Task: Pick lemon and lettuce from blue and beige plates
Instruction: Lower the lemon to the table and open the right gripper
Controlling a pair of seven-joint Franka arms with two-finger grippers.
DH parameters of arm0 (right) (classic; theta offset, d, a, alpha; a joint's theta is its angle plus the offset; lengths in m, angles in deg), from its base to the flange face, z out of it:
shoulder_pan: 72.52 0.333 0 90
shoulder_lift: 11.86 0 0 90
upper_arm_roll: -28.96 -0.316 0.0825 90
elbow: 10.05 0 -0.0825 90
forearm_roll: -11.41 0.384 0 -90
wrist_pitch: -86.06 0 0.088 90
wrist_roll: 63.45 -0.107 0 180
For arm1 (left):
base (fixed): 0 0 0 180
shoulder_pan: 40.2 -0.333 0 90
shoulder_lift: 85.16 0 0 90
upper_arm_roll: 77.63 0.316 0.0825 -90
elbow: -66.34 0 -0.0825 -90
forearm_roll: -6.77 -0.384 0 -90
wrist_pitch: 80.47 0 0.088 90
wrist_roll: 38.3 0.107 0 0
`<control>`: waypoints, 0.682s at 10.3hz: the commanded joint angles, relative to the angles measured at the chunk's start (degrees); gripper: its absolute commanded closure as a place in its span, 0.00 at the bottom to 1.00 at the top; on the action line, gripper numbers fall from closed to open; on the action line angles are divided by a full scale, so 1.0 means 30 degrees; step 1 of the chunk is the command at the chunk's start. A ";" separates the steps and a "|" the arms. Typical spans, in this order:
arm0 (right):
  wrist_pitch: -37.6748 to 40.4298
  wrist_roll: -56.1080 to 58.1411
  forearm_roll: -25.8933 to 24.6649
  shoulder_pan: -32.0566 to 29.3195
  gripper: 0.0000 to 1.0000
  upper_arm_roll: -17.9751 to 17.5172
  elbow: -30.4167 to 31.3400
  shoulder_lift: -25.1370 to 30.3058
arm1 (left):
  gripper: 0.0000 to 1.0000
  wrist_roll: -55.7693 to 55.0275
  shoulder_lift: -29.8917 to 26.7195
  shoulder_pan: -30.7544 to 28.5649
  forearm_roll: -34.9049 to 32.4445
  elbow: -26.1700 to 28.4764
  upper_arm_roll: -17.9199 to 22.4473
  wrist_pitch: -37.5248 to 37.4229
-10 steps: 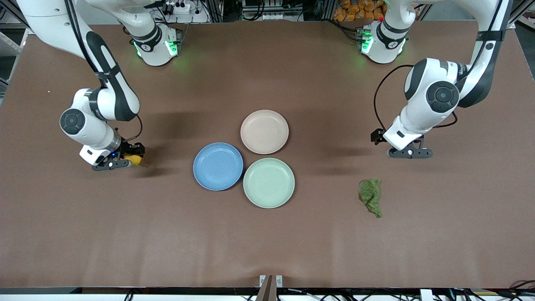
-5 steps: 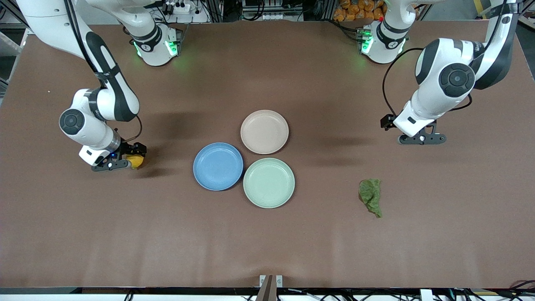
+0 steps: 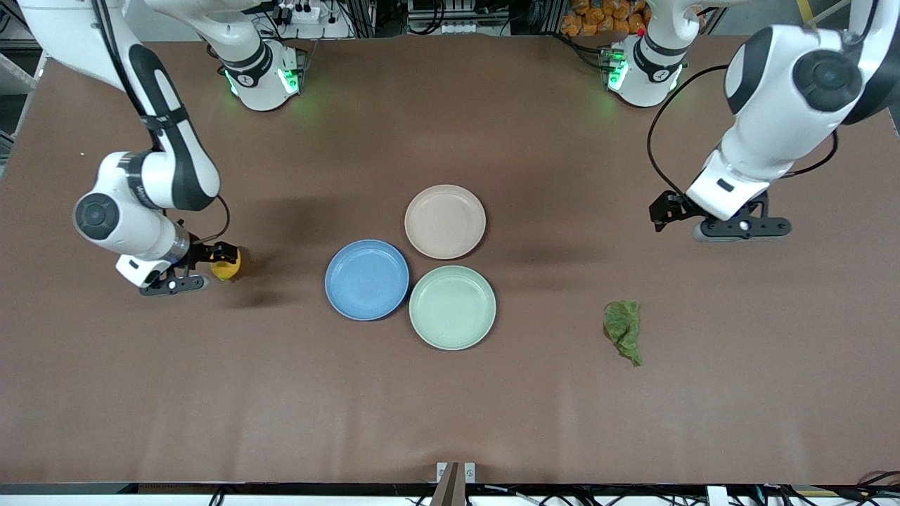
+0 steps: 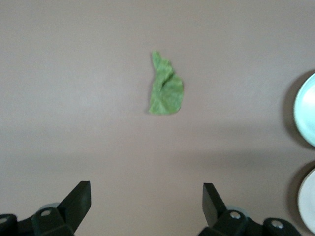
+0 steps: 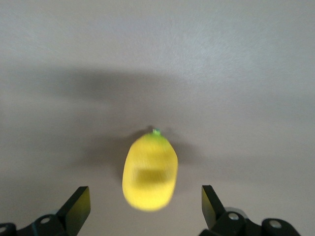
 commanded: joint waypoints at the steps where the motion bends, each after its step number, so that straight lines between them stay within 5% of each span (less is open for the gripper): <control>1: 0.3210 -0.0341 0.0356 -0.0003 0.00 0.0028 -0.1994 0.0847 | 0.00 0.0463 0.0149 0.0105 0.0354 -0.2027 0.0116 -0.1934; 4: 0.4735 -0.0282 0.0297 0.0055 0.00 0.0173 -0.2960 0.1875 | 0.00 0.2007 0.0180 0.0018 0.0497 -0.3992 0.0116 -0.5451; 7: 0.8745 -0.0283 0.0093 0.0027 0.00 0.0204 -0.6996 0.1847 | 0.00 0.2598 0.0268 -0.0099 0.1402 -0.6221 0.0320 -0.8530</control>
